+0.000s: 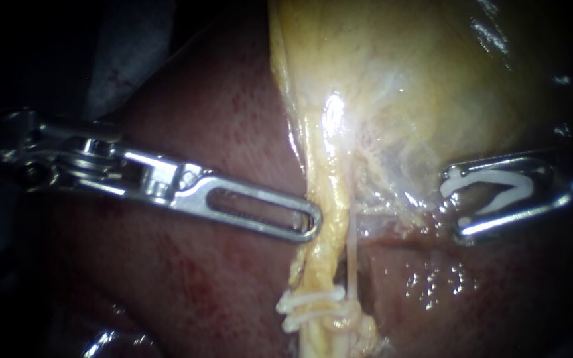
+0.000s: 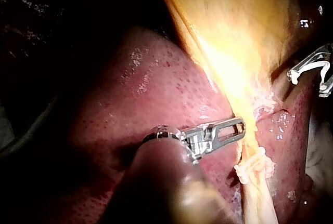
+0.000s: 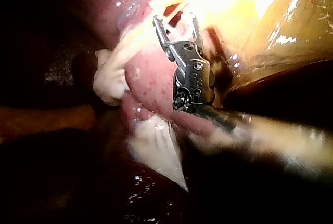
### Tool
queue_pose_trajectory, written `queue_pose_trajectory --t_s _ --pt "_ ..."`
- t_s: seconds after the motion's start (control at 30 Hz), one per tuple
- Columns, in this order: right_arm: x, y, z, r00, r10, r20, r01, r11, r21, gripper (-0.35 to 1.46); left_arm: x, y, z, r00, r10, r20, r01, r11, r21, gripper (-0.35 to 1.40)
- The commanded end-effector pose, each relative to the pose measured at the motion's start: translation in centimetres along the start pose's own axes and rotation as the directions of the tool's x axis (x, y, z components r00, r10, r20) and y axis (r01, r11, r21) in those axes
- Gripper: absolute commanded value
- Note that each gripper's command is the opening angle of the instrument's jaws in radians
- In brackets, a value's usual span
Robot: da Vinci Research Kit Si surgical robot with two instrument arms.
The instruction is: Clipping third clip left tube
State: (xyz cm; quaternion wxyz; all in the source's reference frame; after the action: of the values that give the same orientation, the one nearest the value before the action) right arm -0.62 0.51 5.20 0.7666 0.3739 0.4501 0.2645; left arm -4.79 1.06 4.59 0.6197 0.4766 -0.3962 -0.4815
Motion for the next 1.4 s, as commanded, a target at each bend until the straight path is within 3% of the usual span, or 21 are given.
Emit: queue_pose_trajectory --t_s 0.03,0.17,0.47,0.73,0.97,1.4 --pt "0.00 0.00 0.00 1.000 0.000 0.000 0.000 1.000 0.000 0.53 0.00 0.00 0.00 1.0000 0.000 0.000 0.000 1.000 -0.001 -0.35" --pt "0.00 0.00 0.01 1.000 0.000 0.000 0.000 1.000 -0.001 0.53 0.01 -0.02 -0.03 1.0000 -0.001 -0.001 0.001 1.000 0.001 -0.35" --pt "-0.03 -0.01 0.11 1.000 -0.002 -0.004 0.002 1.000 -0.009 0.52 0.15 -0.18 -0.28 0.9998 -0.013 -0.018 0.013 1.000 0.015 -0.35" --pt "-0.05 -0.02 0.22 1.000 -0.003 -0.002 0.003 1.000 -0.007 0.52 0.17 -0.30 -0.59 0.9998 -0.019 -0.004 0.019 1.000 0.014 -0.35" --pt "-0.10 -0.03 0.38 1.000 -0.008 0.007 0.008 1.000 0.004 0.52 0.16 -0.36 -0.69 0.9998 -0.022 0.001 0.022 1.000 0.014 -0.35" --pt "-0.44 -0.04 1.25 0.998 -0.045 0.048 0.042 0.998 0.053 0.51 0.17 -0.42 -0.68 0.9997 -0.024 0.002 0.024 1.000 0.014 -0.35"
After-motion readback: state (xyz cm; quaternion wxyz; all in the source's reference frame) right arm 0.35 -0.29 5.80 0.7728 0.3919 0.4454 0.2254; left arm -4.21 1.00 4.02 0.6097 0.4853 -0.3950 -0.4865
